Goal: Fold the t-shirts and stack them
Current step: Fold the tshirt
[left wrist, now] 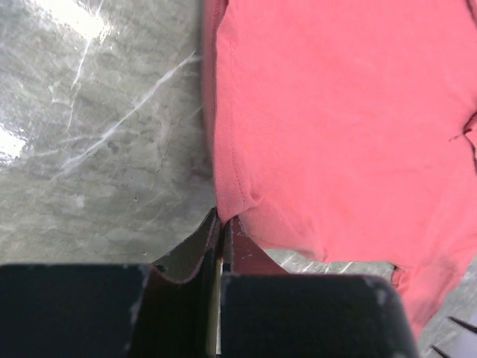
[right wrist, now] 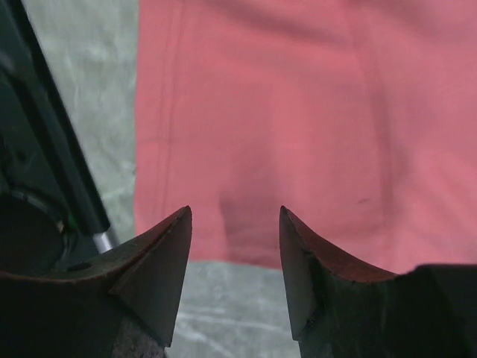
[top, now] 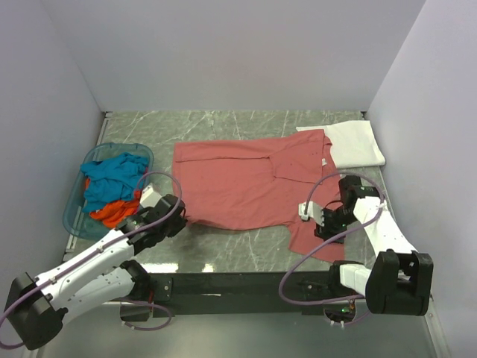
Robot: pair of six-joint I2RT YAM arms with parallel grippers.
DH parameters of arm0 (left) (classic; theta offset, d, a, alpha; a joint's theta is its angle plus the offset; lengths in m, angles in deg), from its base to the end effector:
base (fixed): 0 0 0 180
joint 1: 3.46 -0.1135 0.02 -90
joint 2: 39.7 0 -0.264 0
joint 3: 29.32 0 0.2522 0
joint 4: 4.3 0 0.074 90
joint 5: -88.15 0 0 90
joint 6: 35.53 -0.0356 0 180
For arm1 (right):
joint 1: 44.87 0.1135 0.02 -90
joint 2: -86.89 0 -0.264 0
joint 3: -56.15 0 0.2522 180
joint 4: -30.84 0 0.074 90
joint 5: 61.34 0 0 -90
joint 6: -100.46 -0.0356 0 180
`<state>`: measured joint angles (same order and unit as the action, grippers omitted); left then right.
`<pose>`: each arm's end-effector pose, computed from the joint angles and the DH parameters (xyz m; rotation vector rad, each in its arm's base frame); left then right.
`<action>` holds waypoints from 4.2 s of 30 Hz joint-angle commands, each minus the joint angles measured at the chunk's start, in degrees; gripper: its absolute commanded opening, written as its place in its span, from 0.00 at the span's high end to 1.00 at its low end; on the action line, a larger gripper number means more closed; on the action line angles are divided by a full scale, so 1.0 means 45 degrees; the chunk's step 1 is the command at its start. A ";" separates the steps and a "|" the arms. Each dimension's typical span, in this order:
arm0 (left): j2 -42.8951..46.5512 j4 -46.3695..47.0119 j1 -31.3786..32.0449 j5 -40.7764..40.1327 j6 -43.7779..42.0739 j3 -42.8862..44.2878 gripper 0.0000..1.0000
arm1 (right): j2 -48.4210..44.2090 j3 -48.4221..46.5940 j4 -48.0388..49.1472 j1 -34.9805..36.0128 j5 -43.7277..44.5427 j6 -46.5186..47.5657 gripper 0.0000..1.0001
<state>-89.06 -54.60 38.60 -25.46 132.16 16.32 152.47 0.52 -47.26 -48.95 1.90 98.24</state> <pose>0.1301 -0.0982 0.2112 -0.9067 2.2788 -0.4306 0.1636 0.0044 0.2046 -1.8444 2.0426 0.4217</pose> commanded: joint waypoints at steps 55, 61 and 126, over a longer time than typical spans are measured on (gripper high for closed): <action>-0.0377 0.1809 -0.1007 0.1107 -0.1190 -0.0326 1.00 | 0.2850 -0.3352 0.6525 0.4286 0.3800 -0.8825 0.67; -0.0534 0.1986 -0.1066 0.1225 -0.1346 -0.0307 1.00 | 0.1072 -0.3080 0.1669 0.4089 0.0525 -0.4926 0.69; -0.0007 0.1966 -0.1261 0.1381 -0.1385 -0.0639 1.00 | 0.2887 0.0242 0.5079 0.2840 0.3917 -0.3728 0.60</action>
<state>-90.05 -47.32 33.25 -19.63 127.07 13.67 165.94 1.66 -24.68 -35.29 19.60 80.58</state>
